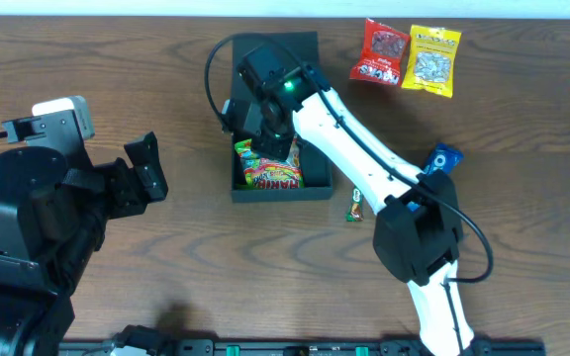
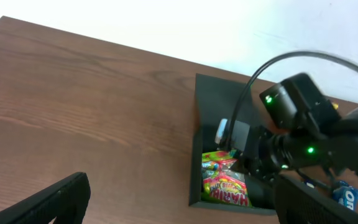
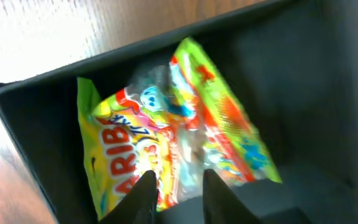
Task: Pack container
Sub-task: 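Carry the Haribo bag into the box and release it, then grasp the blue Oreo pack with the right gripper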
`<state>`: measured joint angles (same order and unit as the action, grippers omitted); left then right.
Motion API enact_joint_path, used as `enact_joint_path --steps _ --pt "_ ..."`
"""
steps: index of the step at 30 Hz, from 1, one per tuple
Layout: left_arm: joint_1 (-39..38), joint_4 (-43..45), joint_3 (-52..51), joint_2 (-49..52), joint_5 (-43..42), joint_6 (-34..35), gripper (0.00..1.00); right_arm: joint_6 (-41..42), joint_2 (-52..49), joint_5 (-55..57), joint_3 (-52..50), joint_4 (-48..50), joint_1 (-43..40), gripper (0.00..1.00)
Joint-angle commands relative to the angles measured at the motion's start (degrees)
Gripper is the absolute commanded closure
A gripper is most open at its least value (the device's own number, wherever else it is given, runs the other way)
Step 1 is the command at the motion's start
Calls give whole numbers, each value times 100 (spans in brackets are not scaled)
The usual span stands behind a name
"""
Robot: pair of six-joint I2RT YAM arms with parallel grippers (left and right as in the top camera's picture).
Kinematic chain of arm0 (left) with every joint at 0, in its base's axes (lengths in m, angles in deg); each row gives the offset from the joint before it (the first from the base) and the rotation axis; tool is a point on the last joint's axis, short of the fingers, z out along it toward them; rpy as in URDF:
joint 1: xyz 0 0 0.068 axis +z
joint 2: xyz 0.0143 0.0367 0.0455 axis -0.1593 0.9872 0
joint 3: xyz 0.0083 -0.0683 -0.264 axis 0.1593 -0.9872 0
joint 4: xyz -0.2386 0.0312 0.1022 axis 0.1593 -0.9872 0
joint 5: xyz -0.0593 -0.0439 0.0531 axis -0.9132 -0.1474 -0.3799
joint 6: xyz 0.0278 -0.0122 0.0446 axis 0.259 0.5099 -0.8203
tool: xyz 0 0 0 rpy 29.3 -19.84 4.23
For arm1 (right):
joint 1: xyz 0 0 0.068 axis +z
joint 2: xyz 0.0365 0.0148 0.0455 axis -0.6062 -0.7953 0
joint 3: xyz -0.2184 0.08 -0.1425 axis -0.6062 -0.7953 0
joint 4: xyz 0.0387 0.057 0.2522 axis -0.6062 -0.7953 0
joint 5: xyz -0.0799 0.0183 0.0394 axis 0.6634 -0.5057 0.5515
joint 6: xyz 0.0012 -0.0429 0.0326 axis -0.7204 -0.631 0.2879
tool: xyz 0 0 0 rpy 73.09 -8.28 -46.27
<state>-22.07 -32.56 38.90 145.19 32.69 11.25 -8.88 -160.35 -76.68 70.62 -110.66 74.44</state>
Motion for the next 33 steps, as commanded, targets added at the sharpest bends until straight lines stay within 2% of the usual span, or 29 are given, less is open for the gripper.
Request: enact_joint_path --steps 1,8,11,16,18,20,22,27,29,30,31,33 --pt "24 20 101 -2 105 -20 5 219 79 -249 -503 197 -44 76" --pt "24 22 101 -2 103 -20 5 1257 79 -232 -1620 1843 -42 84" --pt "24 17 101 -2 105 -20 5 1593 79 -195 -1810 2374 -44 80" --pt "24 17 101 -2 105 -20 5 1615 160 -197 -1425 1956 -4 80" --pt "24 17 101 -2 105 -20 5 1652 284 -197 -1088 1565 -2 87" --pt "24 17 101 -2 105 -20 5 1853 481 -195 -774 1244 -20 89" --pt "24 17 98 -2 105 -20 5 2166 726 -83 -551 1014 -111 85" --pt "24 -26 98 0 103 -20 5 3604 1384 907 -483 588 -846 50" --pt "24 -42 98 0 105 -20 5 4087 1488 1163 -483 203 -1316 43" --pt "24 -44 98 0 105 -20 5 4317 1493 1274 -483 -17 -1552 35" --pt "24 -42 98 0 105 -20 5 4531 1491 1351 -487 -267 -1794 30" --pt "24 -42 98 0 105 -17 5 5051 1453 1421 -566 -774 -2337 29"
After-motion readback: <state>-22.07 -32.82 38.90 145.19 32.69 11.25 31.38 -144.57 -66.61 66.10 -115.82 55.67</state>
